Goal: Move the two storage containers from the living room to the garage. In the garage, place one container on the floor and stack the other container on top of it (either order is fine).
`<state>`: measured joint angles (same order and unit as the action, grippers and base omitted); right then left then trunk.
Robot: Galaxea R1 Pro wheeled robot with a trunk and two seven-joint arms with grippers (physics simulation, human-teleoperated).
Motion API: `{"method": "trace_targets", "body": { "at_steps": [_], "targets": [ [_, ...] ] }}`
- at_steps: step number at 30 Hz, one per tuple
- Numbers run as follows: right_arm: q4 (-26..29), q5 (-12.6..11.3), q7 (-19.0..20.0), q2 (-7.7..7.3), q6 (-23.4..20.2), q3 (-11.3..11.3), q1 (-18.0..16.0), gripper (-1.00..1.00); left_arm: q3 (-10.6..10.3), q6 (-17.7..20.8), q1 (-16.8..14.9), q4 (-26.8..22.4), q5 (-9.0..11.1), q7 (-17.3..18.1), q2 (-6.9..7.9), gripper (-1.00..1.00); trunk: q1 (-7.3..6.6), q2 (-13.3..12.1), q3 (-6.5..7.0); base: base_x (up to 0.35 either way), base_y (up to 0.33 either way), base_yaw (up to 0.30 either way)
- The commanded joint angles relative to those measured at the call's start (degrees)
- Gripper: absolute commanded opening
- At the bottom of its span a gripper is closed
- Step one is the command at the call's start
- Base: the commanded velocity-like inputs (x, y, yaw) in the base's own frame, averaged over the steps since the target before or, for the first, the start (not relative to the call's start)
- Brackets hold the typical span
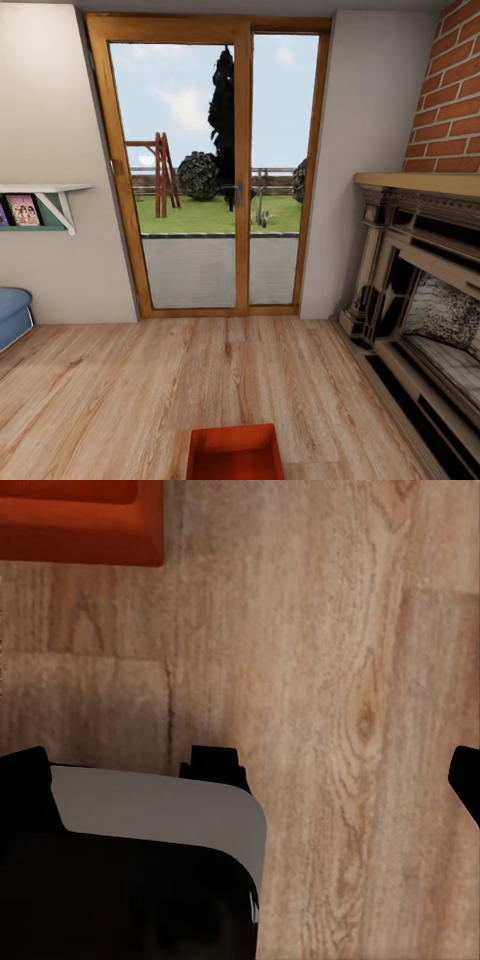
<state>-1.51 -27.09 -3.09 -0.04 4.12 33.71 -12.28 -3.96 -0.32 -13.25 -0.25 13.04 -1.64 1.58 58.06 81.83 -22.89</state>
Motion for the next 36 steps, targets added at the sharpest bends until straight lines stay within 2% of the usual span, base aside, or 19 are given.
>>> {"method": "trace_targets", "body": {
  "at_steps": [1, 8, 36],
  "targets": [
    [-0.16, -0.5, 0.0, 0.09, 0.26, 0.48, -0.07, 1.0, -0.43, -0.03, -0.03, -0.01, 0.5, -0.12, 0.0, 1.0, 0.0, 0.04, -0.06, 0.0, 0.0, 0.0],
    [-0.16, -0.35, 0.01, 0.17, 0.22, 0.48, -0.09, 1.0, -0.43, -0.03, -0.03, -0.01, 0.5, -0.12, -0.01, 1.0, 0.0, 0.04, -0.3, 0.0, 0.0, 0.019],
    [-0.16, -0.24, -0.08, 0.26, 0.36, 0.48, -0.08, 1.0, -0.63, 0.05, -0.03, -0.68, -0.37, -0.15, 0.16, 1.0, 0.0, 0.04, -2.79, 0.0, 0.0, 0.002]
  ]
}}
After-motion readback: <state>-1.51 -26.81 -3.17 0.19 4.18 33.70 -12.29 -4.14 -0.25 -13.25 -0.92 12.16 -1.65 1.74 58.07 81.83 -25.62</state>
